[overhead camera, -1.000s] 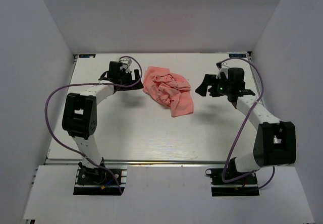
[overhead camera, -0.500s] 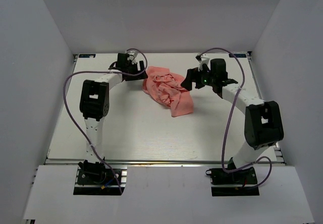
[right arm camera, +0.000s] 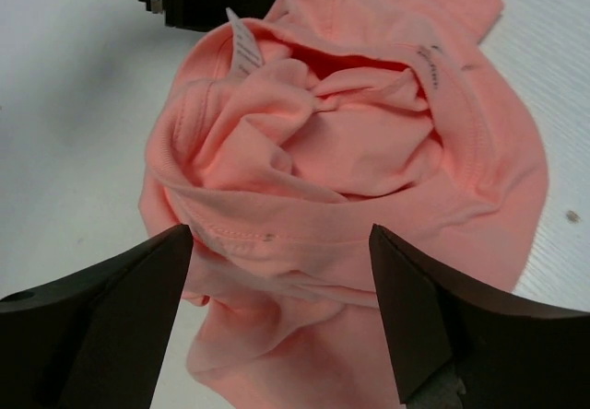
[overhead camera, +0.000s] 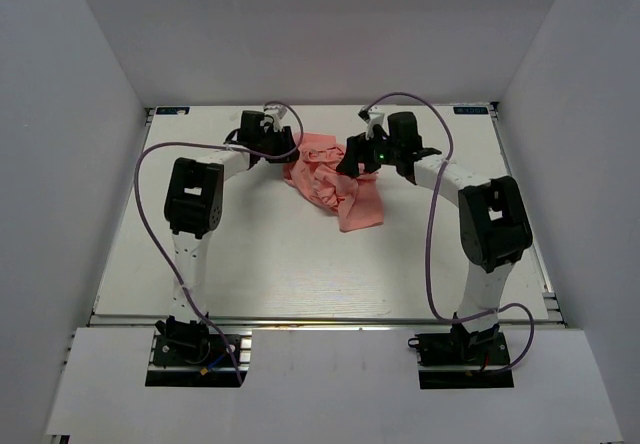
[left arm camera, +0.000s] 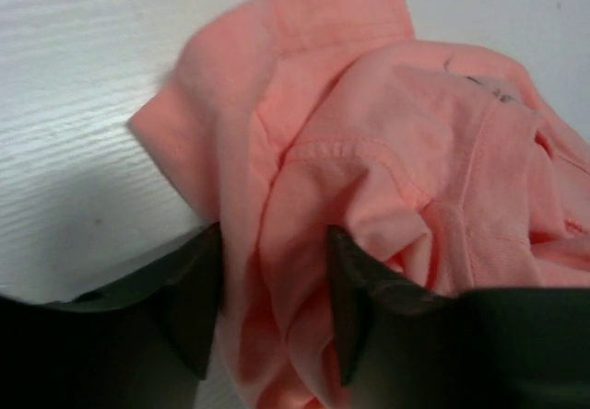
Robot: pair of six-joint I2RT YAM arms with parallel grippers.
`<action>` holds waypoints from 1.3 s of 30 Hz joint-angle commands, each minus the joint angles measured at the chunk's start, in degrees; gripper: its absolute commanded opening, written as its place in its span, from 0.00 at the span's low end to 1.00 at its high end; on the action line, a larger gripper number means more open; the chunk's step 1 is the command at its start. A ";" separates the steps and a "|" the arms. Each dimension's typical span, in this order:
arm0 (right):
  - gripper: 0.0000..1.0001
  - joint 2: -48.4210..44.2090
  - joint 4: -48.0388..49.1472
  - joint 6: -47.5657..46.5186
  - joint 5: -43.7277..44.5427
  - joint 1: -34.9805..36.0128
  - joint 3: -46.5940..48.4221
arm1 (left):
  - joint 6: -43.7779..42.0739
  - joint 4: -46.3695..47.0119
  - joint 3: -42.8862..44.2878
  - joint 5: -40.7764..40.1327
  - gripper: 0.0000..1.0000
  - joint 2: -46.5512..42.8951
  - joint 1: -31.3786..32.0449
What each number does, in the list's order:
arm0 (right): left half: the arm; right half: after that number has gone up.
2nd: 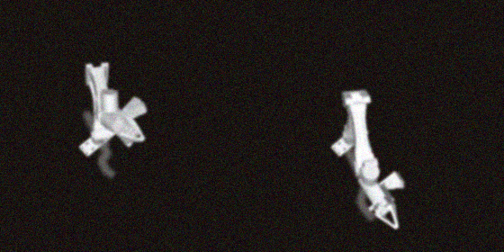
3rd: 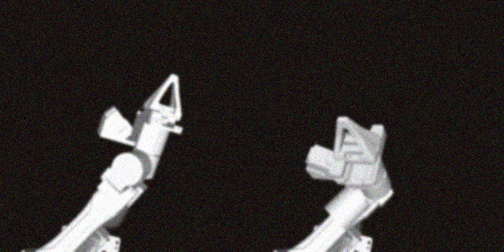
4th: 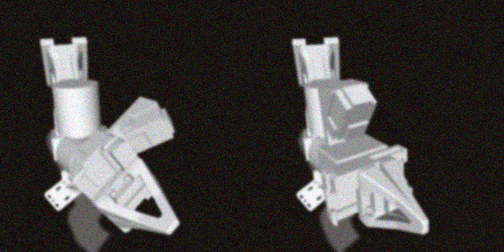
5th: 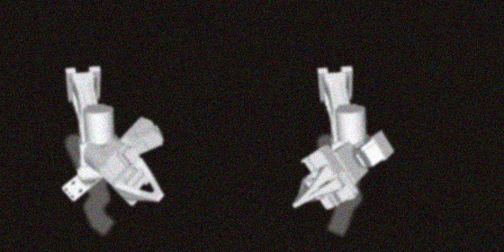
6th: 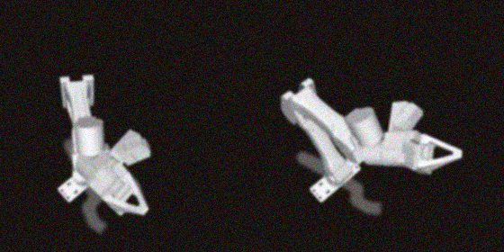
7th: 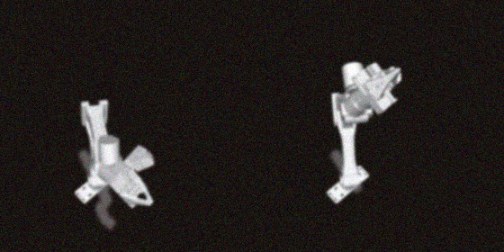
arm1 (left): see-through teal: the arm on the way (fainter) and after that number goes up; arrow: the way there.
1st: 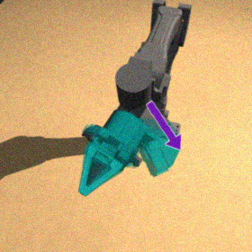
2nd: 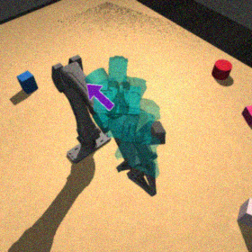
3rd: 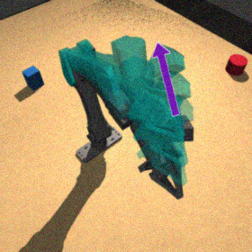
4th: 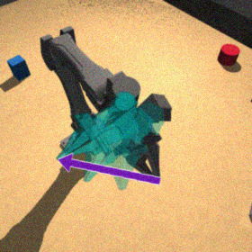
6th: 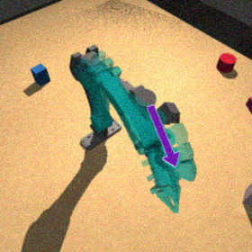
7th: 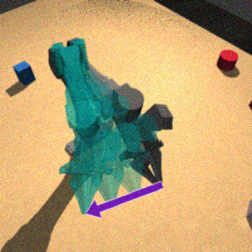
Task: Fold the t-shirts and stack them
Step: Flatten out the tshirt
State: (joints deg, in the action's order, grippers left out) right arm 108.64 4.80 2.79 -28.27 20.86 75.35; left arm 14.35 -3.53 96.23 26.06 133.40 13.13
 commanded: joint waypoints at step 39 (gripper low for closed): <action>0.00 -50.08 -11.21 4.34 30.29 2.87 -9.61 | -1.87 -1.47 -32.33 -24.47 0.00 -76.88 1.73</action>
State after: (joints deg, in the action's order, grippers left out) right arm 61.67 -2.35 7.35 -2.96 24.05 62.61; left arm 14.13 -2.17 64.49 8.56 60.80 15.25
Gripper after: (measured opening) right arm 0.038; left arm 0.022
